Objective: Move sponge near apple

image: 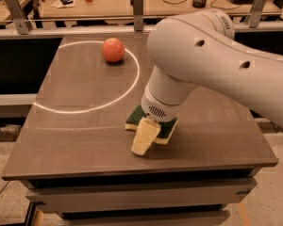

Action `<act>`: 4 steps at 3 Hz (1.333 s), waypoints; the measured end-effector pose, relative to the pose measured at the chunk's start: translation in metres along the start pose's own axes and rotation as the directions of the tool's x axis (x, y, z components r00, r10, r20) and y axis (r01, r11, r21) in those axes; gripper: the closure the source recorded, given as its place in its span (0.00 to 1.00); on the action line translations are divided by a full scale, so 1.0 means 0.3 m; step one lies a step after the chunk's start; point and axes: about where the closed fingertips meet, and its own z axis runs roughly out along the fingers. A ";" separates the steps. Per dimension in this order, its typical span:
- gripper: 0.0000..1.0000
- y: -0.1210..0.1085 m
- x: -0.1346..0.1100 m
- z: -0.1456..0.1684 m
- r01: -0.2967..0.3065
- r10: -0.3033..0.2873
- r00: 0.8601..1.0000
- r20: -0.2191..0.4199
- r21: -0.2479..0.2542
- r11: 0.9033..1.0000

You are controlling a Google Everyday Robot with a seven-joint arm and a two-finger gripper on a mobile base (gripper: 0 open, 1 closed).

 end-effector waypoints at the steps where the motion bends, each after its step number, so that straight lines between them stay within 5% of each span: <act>1: 0.64 0.000 -0.003 -0.009 0.000 0.000 1.000 0.000 0.000 1.000; 3: 1.00 -0.002 -0.009 -0.033 0.000 0.000 1.000 0.000 0.001 1.000; 4: 1.00 -0.067 -0.011 -0.048 -0.085 0.081 0.993 0.080 0.047 0.995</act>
Offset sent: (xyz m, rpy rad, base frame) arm -0.0002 0.0001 0.0014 -0.0001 -0.0005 0.0003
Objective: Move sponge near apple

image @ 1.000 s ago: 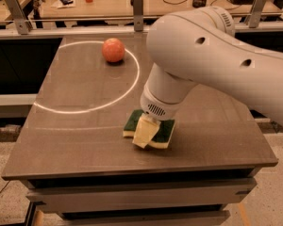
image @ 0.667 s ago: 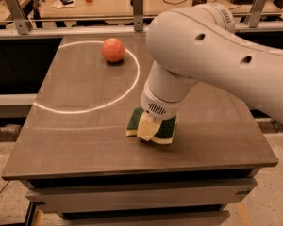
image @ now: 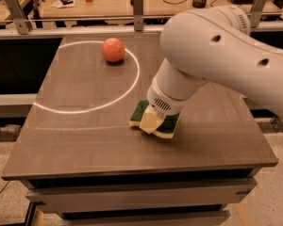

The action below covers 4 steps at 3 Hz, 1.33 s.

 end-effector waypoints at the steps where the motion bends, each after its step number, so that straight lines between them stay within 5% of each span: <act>1: 1.00 -0.133 -0.031 -0.027 -0.127 0.116 0.981 0.153 0.065 0.990; 4: 1.00 -0.430 -0.188 -0.012 -0.292 0.219 0.874 0.433 0.109 0.950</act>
Offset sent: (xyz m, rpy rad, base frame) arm 0.1097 -0.0261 0.0427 0.3652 -0.2687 -0.2832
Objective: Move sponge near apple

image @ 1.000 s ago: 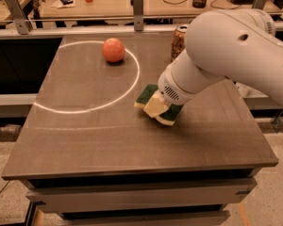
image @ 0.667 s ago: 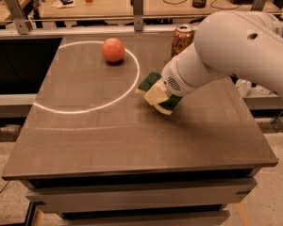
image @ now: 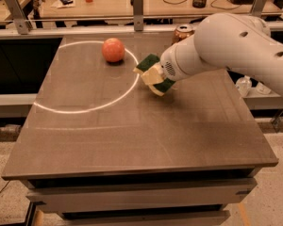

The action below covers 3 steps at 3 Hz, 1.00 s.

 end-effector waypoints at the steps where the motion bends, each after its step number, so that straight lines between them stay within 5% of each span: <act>1: 1.00 -0.060 -0.058 0.060 -0.013 0.013 0.999 0.040 0.012 1.000; 3: 1.00 -0.092 -0.191 0.184 0.010 -0.008 0.997 0.082 -0.019 1.000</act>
Offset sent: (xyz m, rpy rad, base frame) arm 0.0897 0.0324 0.0060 0.0727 -0.0563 0.0087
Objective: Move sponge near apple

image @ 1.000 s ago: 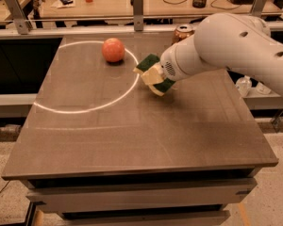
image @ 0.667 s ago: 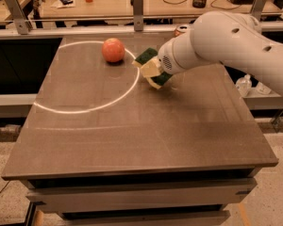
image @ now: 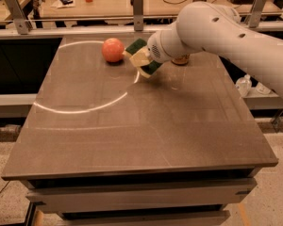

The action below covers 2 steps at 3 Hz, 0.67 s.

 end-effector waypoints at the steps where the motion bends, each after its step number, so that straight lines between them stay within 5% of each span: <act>1: 1.00 -0.012 -0.033 0.065 0.008 -0.008 1.000 -0.009 -0.027 1.000; 2: 1.00 -0.017 -0.047 0.127 0.007 -0.009 0.999 -0.031 -0.063 0.998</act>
Offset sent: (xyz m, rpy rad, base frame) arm 0.0514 0.0314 -0.0207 -0.0020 0.0952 0.0789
